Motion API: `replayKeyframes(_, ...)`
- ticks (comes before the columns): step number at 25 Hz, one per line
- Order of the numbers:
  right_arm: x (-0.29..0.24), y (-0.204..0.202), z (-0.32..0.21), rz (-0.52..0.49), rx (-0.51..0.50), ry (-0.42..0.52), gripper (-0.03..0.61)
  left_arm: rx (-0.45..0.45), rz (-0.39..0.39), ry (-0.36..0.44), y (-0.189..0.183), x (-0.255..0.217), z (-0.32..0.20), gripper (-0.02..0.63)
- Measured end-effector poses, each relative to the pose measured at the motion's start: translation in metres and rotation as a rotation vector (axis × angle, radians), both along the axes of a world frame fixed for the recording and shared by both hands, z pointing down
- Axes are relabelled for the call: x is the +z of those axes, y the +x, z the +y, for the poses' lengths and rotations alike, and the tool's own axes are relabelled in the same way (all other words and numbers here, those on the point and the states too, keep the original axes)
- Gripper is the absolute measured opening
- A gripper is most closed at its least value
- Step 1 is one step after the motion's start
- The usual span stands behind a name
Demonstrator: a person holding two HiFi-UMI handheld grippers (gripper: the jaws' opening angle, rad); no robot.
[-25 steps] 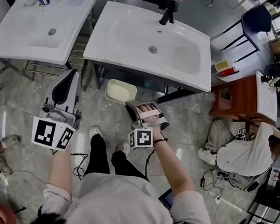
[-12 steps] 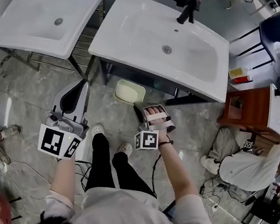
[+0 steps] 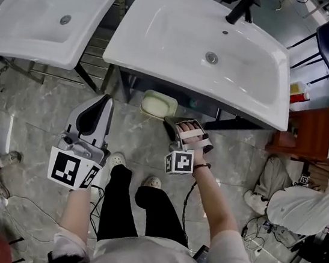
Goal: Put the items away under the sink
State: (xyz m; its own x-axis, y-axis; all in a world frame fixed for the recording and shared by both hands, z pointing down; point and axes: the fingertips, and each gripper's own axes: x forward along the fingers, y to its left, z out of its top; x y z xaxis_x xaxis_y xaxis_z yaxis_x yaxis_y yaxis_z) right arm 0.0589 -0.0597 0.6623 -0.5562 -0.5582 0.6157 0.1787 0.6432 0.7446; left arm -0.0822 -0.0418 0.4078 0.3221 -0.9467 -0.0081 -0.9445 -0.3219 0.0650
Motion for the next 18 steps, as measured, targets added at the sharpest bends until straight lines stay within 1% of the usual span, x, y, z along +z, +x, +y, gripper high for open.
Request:
replayKeyframes(8, 0.074, -0.011, -0.039, -0.023, 0.001, 0.016, 0.067, 0.001, 0.0, 0.004, -0.007, 0.085, -0.012, 0.008)
replayKeyframes(12, 0.107, -0.014, -0.06, -0.023, -0.001, 0.04, 0.067, 0.006, 0.0, 0.009, -0.007, 0.128, -0.018, 0.007)
replayKeyframes(18, 0.148, -0.016, -0.093, -0.009, -0.019, 0.087, 0.067, 0.024, -0.014, 0.047, -0.007, 0.182, -0.036, 0.008)
